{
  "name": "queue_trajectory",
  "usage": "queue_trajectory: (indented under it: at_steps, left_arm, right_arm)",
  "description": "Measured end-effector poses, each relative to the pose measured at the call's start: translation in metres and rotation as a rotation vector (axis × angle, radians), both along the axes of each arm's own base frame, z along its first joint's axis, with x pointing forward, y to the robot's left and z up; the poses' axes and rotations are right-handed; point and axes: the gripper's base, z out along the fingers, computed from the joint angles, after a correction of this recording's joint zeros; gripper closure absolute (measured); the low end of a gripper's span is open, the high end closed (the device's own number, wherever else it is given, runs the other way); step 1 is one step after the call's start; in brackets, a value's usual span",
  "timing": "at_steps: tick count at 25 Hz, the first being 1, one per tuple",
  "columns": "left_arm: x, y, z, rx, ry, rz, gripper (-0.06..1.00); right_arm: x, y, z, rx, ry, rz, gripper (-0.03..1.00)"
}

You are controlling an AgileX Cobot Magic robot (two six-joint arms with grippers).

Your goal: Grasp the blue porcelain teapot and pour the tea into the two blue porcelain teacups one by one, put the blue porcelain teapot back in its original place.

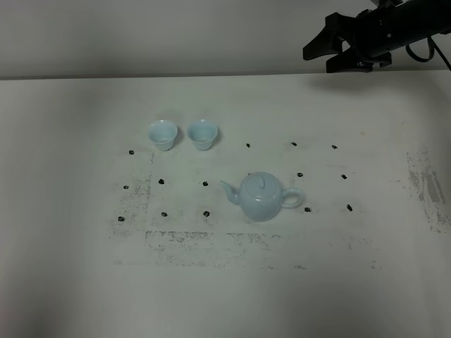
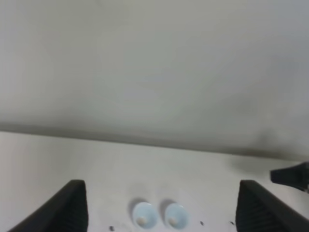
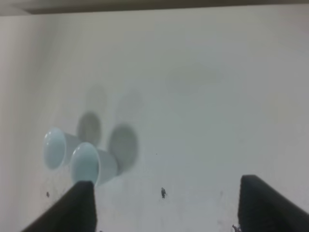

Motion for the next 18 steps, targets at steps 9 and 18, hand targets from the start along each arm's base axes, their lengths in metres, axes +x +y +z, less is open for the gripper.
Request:
queue_trajectory:
  at_steps: [9,18]
  left_arm:
    - [-0.05,-0.059,-0.094,0.082,0.265,-0.257,0.33]
    - [-0.124,-0.05,-0.194,0.33,0.483,-0.172,0.33]
  right_arm:
    - [0.0,-0.001,0.0,-0.004,-0.003,0.004,0.37]
    - [0.0,-0.001,0.0,-0.003,0.002,-0.002,0.37]
